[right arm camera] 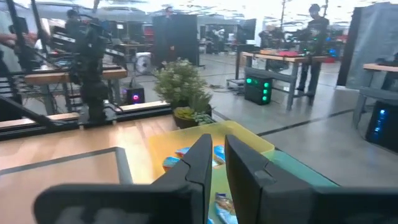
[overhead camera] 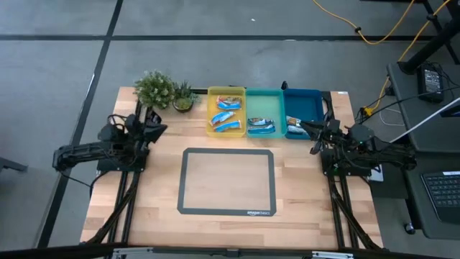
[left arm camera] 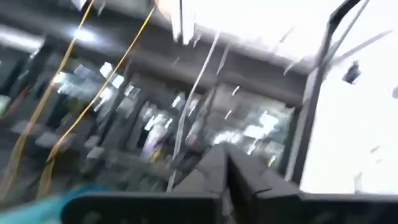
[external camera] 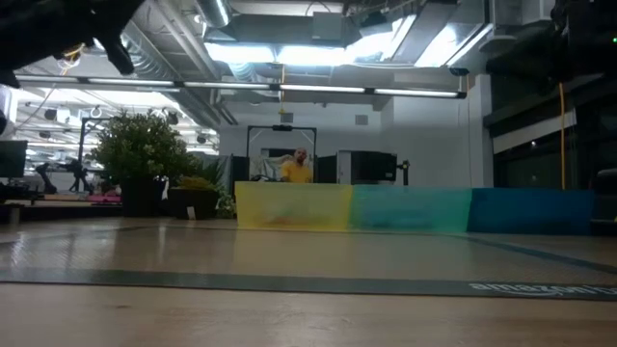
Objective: Pick and place Granola Bars by type
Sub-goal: Return to Home Position
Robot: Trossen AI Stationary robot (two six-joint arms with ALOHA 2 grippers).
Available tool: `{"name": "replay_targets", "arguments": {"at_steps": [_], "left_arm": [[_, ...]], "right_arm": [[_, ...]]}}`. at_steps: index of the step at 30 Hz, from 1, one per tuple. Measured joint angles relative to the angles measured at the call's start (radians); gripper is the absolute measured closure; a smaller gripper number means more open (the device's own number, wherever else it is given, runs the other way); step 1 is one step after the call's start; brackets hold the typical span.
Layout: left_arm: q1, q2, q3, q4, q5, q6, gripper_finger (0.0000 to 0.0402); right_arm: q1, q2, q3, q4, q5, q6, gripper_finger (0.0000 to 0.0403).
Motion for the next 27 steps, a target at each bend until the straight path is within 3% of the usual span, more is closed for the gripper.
{"name": "replay_targets", "arguments": {"at_steps": [6,11,13,18,27], "left_arm": [[0.000,0.006,-0.008,-0.090,0.081,-0.011,0.0401],[-0.022,-0.002,-0.008,-0.208,0.248,-0.012,0.0400],[-0.047,-0.002,-0.008,-0.243,0.220,0.014,0.0401],[-0.125,-0.003,-0.008,-0.241,0.001,0.228,0.0400],[-0.250,-0.003,-0.008,-0.308,-0.096,0.307,0.0399]], "right_arm": [[0.000,0.000,0.001,-0.025,-0.007,0.036,0.0354],[0.000,0.001,0.001,-0.074,-0.029,0.093,0.0354],[0.000,0.001,0.001,-0.078,-0.032,0.106,0.0354],[0.000,0.001,0.001,-0.079,-0.027,0.105,0.0354],[0.000,0.001,0.001,-0.079,-0.025,0.102,0.0354]]}}
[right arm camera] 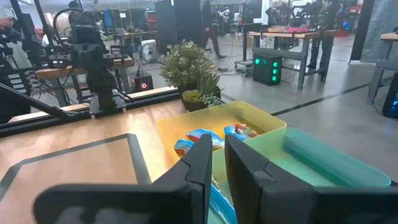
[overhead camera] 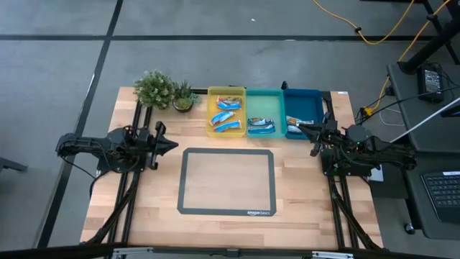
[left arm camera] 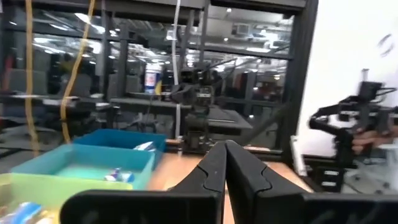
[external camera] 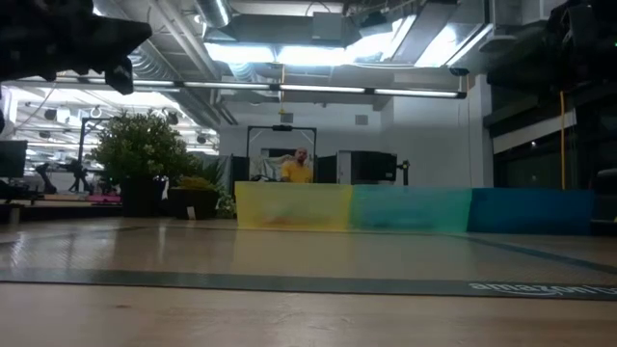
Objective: Pick and place Granola Bars by type
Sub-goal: Return to Home Position
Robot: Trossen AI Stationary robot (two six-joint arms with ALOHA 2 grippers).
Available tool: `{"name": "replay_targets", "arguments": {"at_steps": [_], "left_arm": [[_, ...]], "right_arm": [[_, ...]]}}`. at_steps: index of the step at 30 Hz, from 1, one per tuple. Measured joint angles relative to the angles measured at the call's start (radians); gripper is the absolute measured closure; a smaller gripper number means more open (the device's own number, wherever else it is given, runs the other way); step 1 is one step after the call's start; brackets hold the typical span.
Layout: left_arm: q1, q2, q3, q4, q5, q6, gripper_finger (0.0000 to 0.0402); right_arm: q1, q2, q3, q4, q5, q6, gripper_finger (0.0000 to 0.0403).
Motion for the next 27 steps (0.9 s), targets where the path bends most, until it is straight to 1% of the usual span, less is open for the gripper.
{"name": "replay_targets", "arguments": {"at_steps": [3,6,8,12,16,18,23,25,27], "left_arm": [[0.001,0.000,0.000,-0.035,-0.036,0.038,0.0401],[0.001,0.000,0.000,-0.076,-0.113,0.032,0.0399],[0.001,0.000,0.000,-0.105,-0.135,0.019,0.0399],[0.001,0.000,0.000,-0.181,-0.151,-0.018,0.0401],[0.001,0.014,0.000,-0.180,-0.166,-0.030,0.0398],[0.001,0.013,0.000,-0.176,-0.178,-0.030,0.0399],[0.001,0.014,0.000,-0.176,-0.164,-0.030,0.0400],[0.001,0.014,0.000,-0.176,-0.164,-0.030,0.0398],[0.001,0.014,0.000,-0.176,-0.164,-0.030,0.0396]], "right_arm": [[0.000,0.000,0.000,-0.001,0.000,0.000,0.0354],[0.000,0.000,0.000,-0.008,0.000,0.008,0.0354],[0.000,0.000,0.000,-0.008,0.000,0.024,0.0354],[0.000,0.000,0.000,-0.008,-0.008,0.026,0.0354],[0.000,0.000,0.000,-0.008,-0.010,0.023,0.0354],[0.000,0.000,0.000,-0.007,-0.029,0.022,0.0354],[0.000,0.000,0.000,-0.003,-0.060,-0.002,0.0354],[0.000,0.000,0.000,0.013,-0.061,-0.022,0.0354],[0.000,-0.001,-0.024,0.082,-0.070,-0.037,0.0354]]}}
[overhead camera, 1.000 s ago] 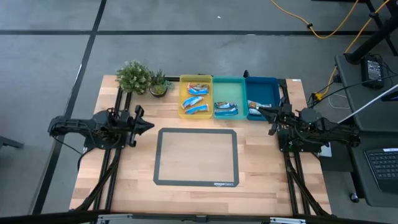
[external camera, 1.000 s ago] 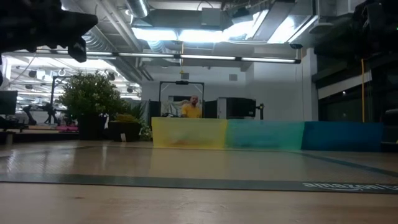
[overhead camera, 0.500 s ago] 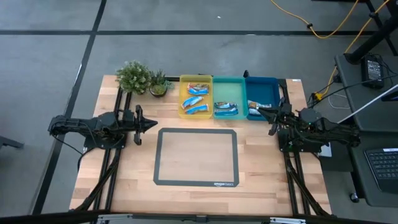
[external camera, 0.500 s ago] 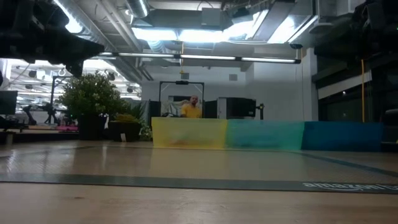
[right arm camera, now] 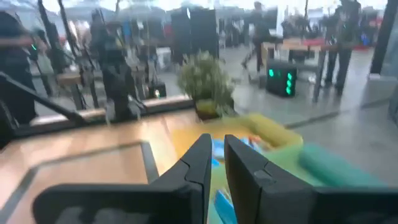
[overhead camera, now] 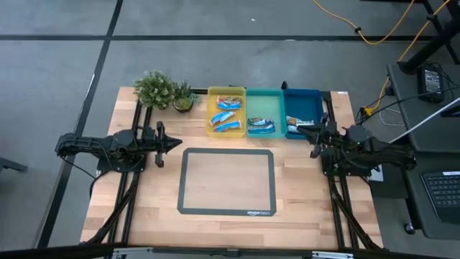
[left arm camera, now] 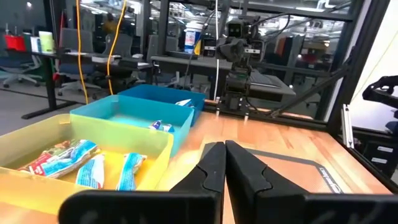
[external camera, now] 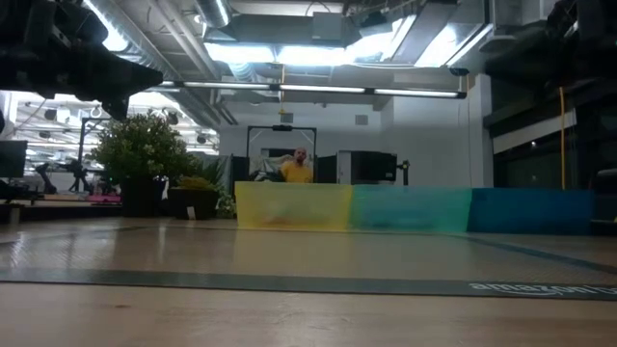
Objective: Pick and place Granola Bars by type
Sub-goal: Return to Home Position
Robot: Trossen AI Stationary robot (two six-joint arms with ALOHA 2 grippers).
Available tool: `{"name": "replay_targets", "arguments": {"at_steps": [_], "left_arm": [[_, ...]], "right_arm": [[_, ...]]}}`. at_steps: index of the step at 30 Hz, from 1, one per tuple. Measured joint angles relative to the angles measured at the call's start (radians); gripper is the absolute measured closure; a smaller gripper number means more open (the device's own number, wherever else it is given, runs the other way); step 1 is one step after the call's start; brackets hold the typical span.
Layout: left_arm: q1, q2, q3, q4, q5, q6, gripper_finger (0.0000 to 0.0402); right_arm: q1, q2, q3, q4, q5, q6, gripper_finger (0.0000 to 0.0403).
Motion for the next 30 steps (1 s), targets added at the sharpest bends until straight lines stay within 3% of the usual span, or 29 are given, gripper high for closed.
{"name": "replay_targets", "arguments": {"at_steps": [5,9,14,19,26,30], "left_arm": [[0.000,0.000,0.000,0.000,0.000,0.000,0.0397],[0.000,0.002,0.000,0.001,-0.001,-0.001,0.0399],[0.000,0.002,0.000,0.001,-0.001,0.000,0.0398],[0.000,0.002,0.000,0.001,-0.001,0.000,0.0396],[0.000,0.002,0.000,0.001,-0.001,0.000,0.0399],[0.000,0.002,0.000,0.001,-0.001,0.000,0.0396]], "right_arm": [[0.001,0.000,-0.209,0.380,-0.147,0.011,0.0354],[0.003,0.016,-0.208,0.326,-0.244,0.055,0.0360],[0.004,0.003,-0.208,0.337,-0.396,-0.016,0.0395],[0.003,0.001,-0.208,0.234,-0.399,-0.071,0.0383],[0.003,0.009,-0.208,0.230,-0.398,-0.122,0.0388],[0.003,0.009,-0.208,0.230,-0.401,-0.036,0.0392]]}}
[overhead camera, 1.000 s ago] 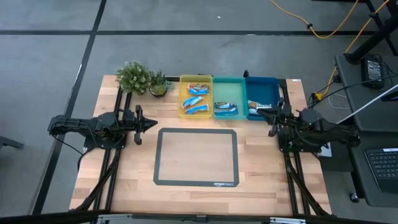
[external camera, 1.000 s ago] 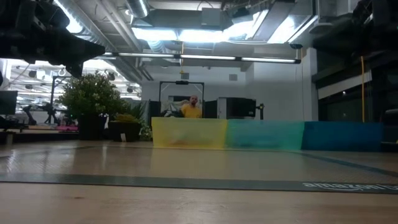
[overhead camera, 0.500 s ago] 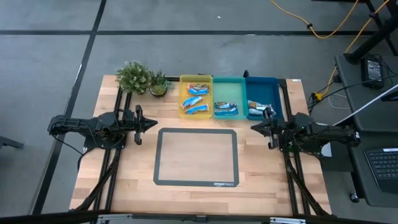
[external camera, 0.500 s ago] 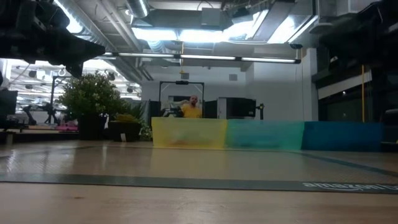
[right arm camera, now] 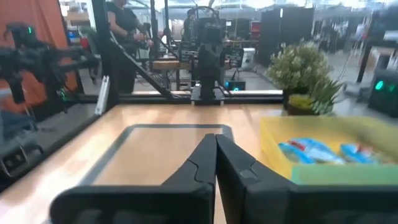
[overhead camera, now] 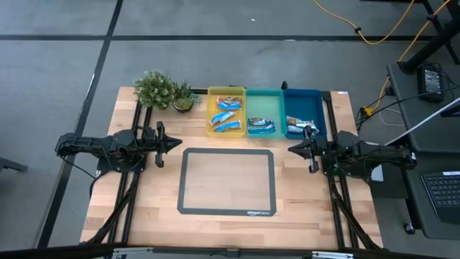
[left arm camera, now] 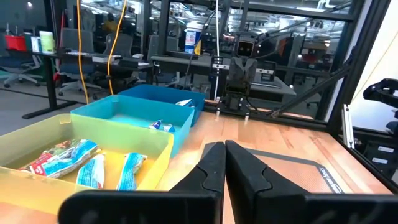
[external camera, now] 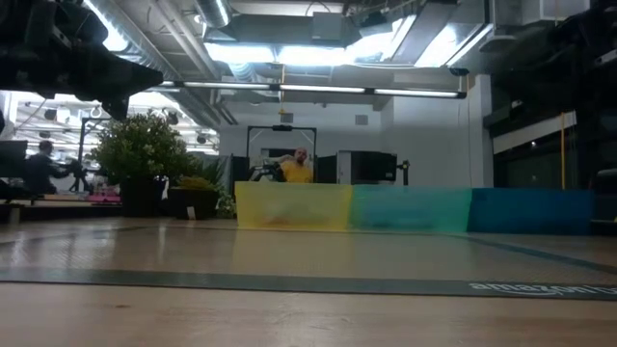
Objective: Pick and place Granola Bars by type
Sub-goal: Return to Home Position
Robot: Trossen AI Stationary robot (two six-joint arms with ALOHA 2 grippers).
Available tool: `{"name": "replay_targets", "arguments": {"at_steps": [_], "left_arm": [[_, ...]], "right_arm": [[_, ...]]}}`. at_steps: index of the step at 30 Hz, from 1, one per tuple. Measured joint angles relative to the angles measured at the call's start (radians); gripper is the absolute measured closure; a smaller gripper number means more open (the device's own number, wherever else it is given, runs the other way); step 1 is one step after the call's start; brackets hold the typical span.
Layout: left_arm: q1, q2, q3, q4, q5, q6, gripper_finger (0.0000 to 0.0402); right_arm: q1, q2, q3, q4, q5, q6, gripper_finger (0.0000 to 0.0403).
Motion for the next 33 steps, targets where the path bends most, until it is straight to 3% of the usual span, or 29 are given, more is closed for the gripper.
{"name": "replay_targets", "arguments": {"at_steps": [6,33], "left_arm": [[0.000,0.000,0.000,0.000,0.000,0.000,0.0399],[0.000,0.000,0.000,0.000,0.000,0.000,0.0400]], "right_arm": [[0.000,0.000,0.000,0.000,-0.001,0.072,0.0388],[0.000,0.000,0.000,0.000,0.000,0.070,0.0381]]}}
